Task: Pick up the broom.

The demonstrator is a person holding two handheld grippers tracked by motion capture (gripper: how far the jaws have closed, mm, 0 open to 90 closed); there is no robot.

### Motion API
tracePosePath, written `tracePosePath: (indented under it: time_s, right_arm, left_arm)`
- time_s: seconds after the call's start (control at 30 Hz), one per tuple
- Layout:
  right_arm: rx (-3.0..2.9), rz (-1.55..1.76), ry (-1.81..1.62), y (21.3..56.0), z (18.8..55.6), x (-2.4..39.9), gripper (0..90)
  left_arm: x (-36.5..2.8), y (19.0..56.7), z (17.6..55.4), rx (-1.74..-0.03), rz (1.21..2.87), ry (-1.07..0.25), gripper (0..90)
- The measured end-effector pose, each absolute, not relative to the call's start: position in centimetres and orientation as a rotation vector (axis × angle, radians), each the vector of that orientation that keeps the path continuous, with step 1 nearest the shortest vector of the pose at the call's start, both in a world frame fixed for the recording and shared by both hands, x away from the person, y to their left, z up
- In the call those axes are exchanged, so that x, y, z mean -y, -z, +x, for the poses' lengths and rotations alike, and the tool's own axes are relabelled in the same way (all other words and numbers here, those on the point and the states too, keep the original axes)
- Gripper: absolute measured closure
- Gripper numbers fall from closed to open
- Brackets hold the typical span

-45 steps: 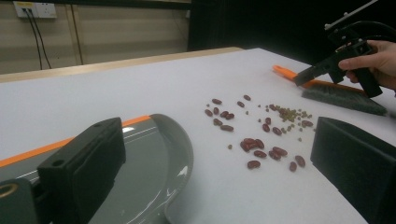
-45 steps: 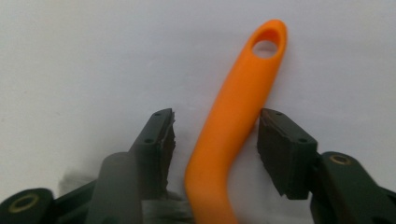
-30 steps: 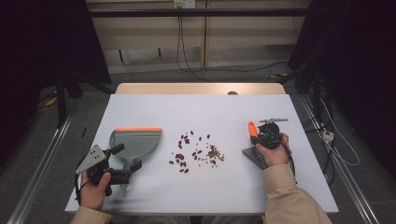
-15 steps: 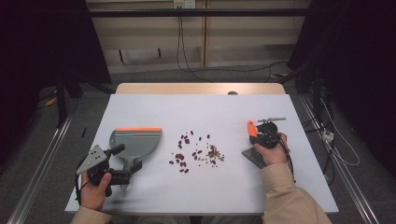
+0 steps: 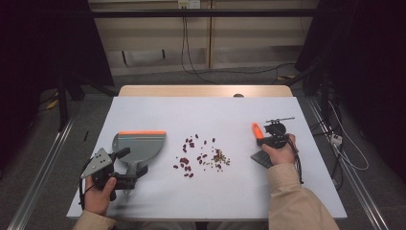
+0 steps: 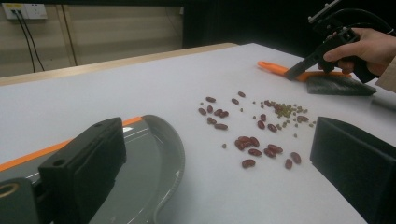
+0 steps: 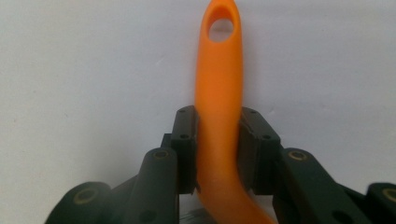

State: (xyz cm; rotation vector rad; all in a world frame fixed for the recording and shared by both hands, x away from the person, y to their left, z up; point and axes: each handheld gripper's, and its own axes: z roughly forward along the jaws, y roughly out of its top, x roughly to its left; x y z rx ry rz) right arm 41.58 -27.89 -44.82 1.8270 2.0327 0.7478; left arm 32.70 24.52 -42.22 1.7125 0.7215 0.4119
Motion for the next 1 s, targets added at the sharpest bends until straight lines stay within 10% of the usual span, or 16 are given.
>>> tracePosePath:
  time_s: [1.0]
  right_arm:
    - [-1.935,1.7,-1.051,41.1,39.2,27.7,77.0]
  left_arm:
    - [-24.6,41.2,32.2,-0.718,1.68,-0.464,3.4]
